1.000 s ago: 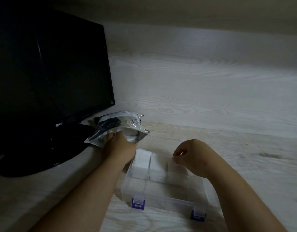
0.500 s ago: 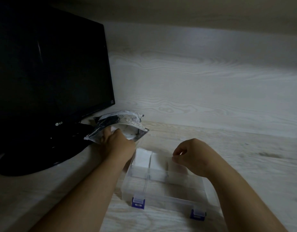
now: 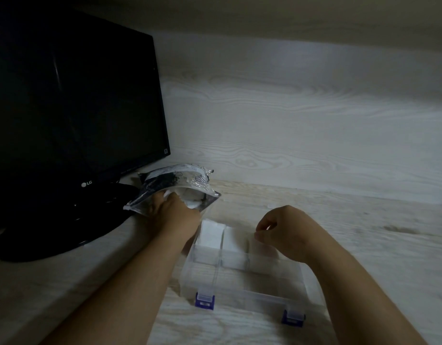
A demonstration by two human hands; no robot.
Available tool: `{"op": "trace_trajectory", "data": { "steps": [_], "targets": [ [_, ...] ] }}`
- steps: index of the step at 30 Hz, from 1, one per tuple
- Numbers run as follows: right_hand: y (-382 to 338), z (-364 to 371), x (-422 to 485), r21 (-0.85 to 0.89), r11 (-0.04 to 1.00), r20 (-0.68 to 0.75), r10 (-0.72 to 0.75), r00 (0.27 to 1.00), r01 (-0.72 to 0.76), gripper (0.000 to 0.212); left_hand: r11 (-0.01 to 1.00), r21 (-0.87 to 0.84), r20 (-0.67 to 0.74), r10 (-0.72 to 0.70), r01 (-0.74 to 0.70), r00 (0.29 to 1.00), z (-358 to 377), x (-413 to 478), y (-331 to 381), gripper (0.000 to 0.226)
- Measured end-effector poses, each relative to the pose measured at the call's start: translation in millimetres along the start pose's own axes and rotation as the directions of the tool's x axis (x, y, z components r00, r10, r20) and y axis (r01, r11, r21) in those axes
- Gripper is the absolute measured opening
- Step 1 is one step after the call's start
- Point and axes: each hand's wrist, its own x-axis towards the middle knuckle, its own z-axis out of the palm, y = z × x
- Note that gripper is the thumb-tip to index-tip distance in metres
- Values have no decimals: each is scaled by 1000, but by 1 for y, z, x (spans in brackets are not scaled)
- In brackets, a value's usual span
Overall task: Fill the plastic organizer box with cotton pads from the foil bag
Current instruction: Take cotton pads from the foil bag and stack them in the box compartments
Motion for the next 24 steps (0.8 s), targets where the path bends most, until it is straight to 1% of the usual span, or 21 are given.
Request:
{"op": "trace_trajectory", "data": {
  "steps": [5, 7, 11, 14, 19, 21, 24],
  "targets": [
    [-1, 0, -1, 1, 1000, 7, 3, 1000, -3, 9, 1000, 15, 20, -12, 12, 1000, 0, 3, -1, 69],
    [-2, -1, -2, -3, 1000, 9, 1, 1000, -1, 10, 1000, 8, 17, -5, 5, 1000, 1, 5, -2, 66],
    [-4, -1, -2, -12, 1000, 5, 10, 1000, -10, 13, 998, -35, 13, -51, 51, 999, -1, 8, -3, 63],
    [-4, -2, -4, -11, 1000, 5, 11, 1000, -10, 13, 1000, -1, -15, 2, -2, 1000, 0, 6, -3, 60],
    [-4, -2, -4, 3, 1000, 5, 14, 1000, -14, 12, 994, 70, -53, 91, -87, 994, -3, 0, -1, 61],
    [-4, -2, -4, 1, 1000, 7, 12, 1000, -12, 12, 991, 95, -33, 95, -91, 995, -4, -1, 0, 61],
    [-4, -2, -4, -2, 1000, 8, 11, 1000, -11, 12, 999, 38, 31, 32, -33, 999, -3, 1, 0, 61]
  ]
}}
